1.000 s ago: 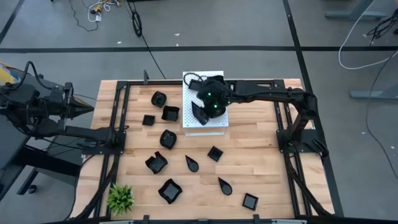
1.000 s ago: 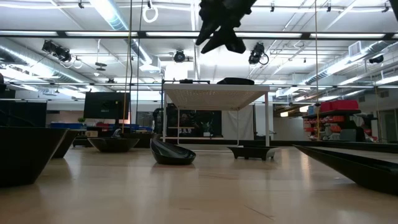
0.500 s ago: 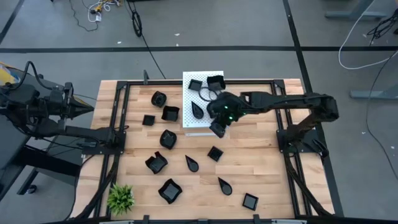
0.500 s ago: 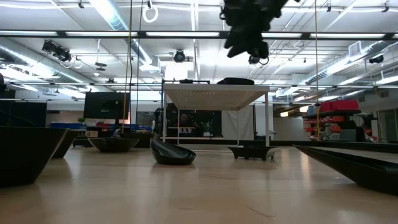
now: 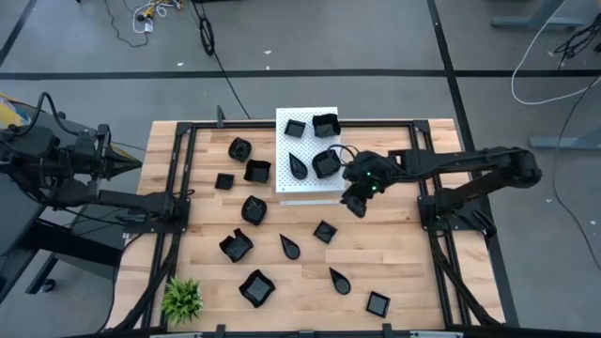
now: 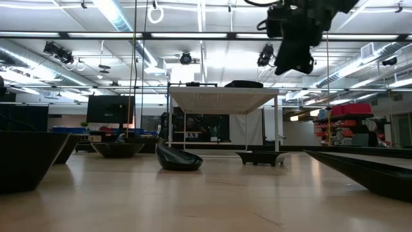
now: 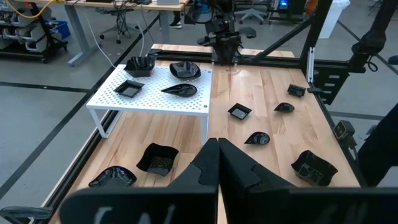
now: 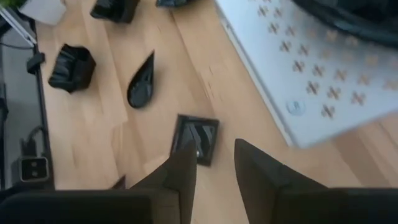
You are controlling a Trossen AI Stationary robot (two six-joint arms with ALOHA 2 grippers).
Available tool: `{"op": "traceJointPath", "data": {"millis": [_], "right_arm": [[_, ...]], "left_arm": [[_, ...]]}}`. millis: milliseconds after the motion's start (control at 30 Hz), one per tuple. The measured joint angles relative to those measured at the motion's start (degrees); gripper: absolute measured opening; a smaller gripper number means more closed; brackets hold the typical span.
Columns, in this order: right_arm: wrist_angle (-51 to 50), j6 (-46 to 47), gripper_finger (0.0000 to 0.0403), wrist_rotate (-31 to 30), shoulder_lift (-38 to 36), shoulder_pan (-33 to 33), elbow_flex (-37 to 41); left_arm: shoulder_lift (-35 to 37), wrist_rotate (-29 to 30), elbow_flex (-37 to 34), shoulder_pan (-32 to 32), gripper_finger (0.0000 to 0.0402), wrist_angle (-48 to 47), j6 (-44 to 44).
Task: Pick & Place Mini shaped plates
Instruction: Stack the square plate on top of the square plate on the shelf
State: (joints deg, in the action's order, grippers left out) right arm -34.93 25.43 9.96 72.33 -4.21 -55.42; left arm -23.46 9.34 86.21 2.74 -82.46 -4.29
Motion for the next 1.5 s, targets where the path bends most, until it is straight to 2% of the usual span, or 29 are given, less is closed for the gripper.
{"op": "traceJointPath", "data": {"millis": [200, 400, 533, 667, 867, 1067, 1500], "right_arm": [[0.72, -0.21, 0.0112, 0.00, -2.94, 0.00, 4.71], [0.92, 4.53, 0.0112, -0.04, -3.78, 0.01, 8.13], [4.84, 10.63, 0.0112, -0.42, -3.76, 0.66, 11.12], [10.66, 20.95, 0.0112, -0.35, -3.73, 2.24, 14.82], [16.06, 26.83, 0.0112, -0.33, -1.97, 5.57, 18.69], [19.38, 32.13, 0.0112, -0.33, 1.57, 8.29, 19.84], [23.84, 33.85, 0.0112, 0.07, 6.01, 15.08, 19.23]], "left_arm": [[0.00, 0.02, 0.01, 0.00, 0.0003, 0.00, 0.00], [0.01, 0.02, 0.00, 0.00, 0.0003, 0.00, 0.00], [0.01, 0.02, 0.01, 0.00, 0.0003, 0.00, 0.00], [0.00, 0.02, 0.01, 0.00, 0.0003, 0.00, 0.00], [0.00, 0.02, 0.00, 0.00, 0.0003, 0.02, 0.00], [0.00, 0.01, 0.00, 0.00, 0.0003, 0.00, 0.00], [0.00, 0.01, 0.01, 0.00, 0.0003, 0.00, 0.00]]}}
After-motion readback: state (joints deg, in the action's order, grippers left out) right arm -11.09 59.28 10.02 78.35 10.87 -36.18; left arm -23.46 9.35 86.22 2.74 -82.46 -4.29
